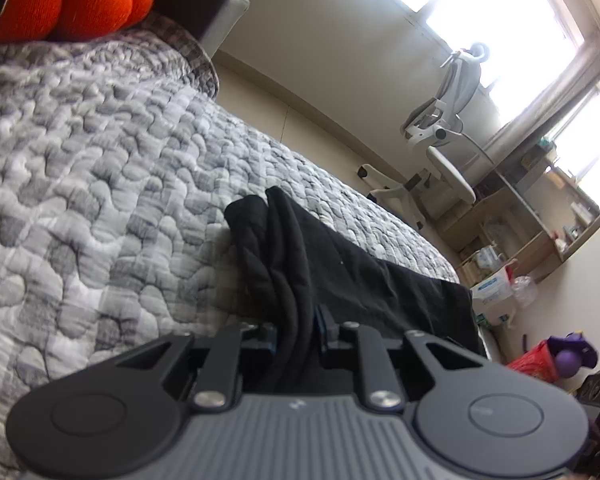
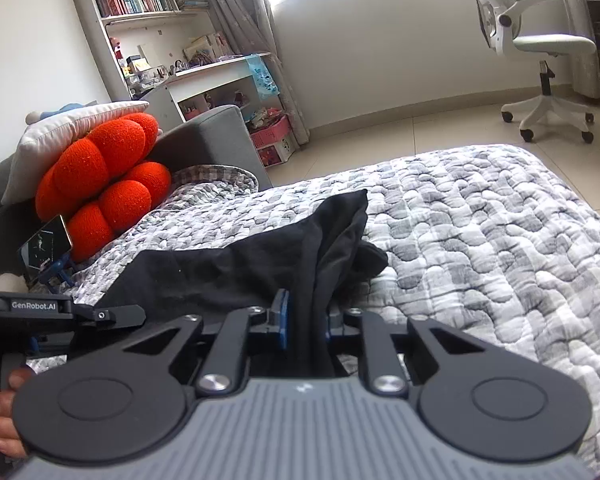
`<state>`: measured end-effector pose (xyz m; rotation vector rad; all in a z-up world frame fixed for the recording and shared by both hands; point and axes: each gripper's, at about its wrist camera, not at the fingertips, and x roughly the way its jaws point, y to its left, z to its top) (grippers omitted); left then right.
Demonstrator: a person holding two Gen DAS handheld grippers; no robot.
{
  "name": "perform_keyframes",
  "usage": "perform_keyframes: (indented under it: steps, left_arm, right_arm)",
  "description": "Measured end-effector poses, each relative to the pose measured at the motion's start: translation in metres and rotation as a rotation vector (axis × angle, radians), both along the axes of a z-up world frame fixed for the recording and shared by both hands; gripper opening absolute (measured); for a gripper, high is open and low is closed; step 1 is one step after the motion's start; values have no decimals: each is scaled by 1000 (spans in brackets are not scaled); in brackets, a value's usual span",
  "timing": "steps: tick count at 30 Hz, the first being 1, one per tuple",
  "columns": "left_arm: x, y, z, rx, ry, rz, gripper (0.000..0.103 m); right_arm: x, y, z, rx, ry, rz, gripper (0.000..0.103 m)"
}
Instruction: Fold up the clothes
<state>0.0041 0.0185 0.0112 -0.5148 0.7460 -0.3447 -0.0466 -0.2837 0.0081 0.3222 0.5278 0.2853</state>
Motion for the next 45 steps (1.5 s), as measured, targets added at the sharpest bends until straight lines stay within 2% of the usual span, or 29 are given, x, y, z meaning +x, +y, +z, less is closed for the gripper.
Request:
perform_keyframes:
  steps: [5,10,16,21,25,36,45]
  left_arm:
    - [-8,-1,16,19,-40,-9,12]
    - [-16,-6,30,27,-69,-22,11]
    - [-21,-9,41,1,-87,-22,11]
    - [-27,-6,40,-3,-103,-31,11]
    - [-24,0,27,-10,-45,-19,11]
    - [-23,13,-2,-42,9,-19,11]
    - [-31,16,13,-50,-22,-16,10]
  right_arm:
    - [-5,3,8,-3,-34,-7,15]
    - [-10,13,30,-23,-91,9,14]
    - [-14,18,47,-45,-136,14,14]
    - [-10,7,39,-4,-102,-18,13]
    - [-5,1,26,34,-52,-29,13]
    - [0,-8,6,88,26,-27,13]
    - [-5,0,18,45,-1,-26,13]
